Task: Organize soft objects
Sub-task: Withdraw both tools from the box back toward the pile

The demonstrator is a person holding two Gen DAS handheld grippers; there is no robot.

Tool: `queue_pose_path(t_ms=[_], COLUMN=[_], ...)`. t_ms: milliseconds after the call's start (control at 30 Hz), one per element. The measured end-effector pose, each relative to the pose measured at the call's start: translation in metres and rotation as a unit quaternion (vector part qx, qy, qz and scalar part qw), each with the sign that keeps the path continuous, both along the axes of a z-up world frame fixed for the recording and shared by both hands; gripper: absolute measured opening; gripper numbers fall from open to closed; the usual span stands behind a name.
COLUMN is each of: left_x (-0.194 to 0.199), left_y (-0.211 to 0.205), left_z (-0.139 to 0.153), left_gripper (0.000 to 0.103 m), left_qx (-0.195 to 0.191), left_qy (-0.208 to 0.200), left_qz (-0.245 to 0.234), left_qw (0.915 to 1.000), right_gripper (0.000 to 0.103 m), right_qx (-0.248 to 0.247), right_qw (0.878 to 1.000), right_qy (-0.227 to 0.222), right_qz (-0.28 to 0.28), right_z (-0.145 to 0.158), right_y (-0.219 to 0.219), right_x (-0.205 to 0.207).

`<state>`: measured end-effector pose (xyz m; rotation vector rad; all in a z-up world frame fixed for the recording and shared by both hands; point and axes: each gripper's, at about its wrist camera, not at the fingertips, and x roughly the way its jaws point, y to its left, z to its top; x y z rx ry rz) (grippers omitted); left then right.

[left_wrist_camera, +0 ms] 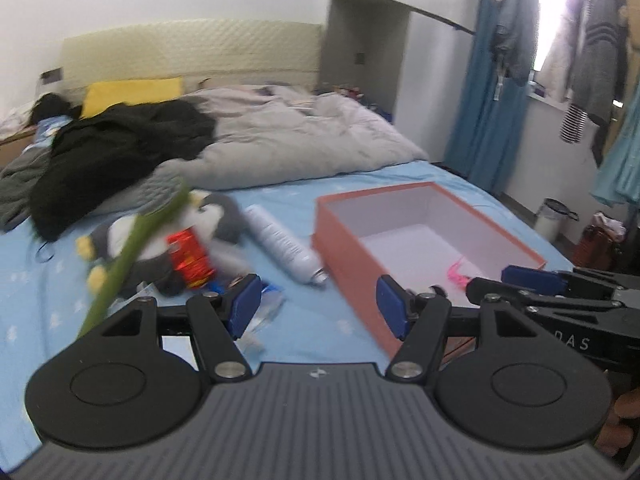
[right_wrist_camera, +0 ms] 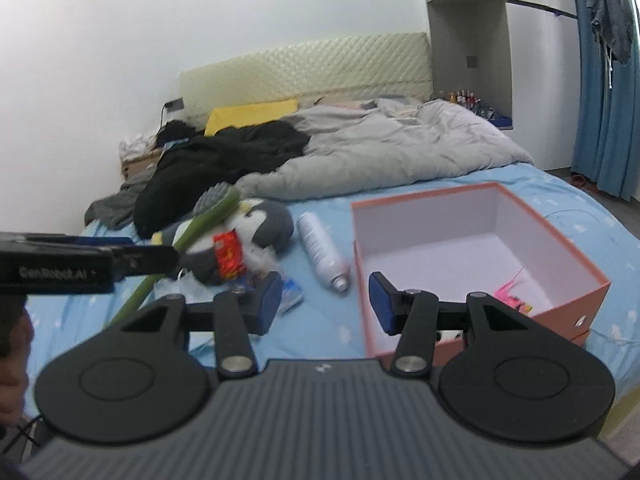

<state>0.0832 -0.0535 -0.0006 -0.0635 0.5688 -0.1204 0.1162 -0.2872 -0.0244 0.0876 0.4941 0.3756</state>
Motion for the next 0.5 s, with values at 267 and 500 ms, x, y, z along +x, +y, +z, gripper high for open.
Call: queue_pose_path(t_ms=[267,500], left_x=[-0.042,-0.067], left_y=[0.033,0.051], left_z=[-0.017,-0.035], left_gripper=[0.069,0.069], left_qx=[-0.022,-0.036], left_qy=[0.014,0.035], left_qz=[0.042,0.083], left_qw=[0.9988,0.9953], right_gripper=[0.051,0.051], right_qx=[0.002,-0.008], right_qw=[0.999,0.997], right_qy=[0.028,0.055], right_qz=[0.030,0.056], right_z=[-0.012,-0.022], right_y=[0.026,0.042], right_x=[-0.024,-0.049])
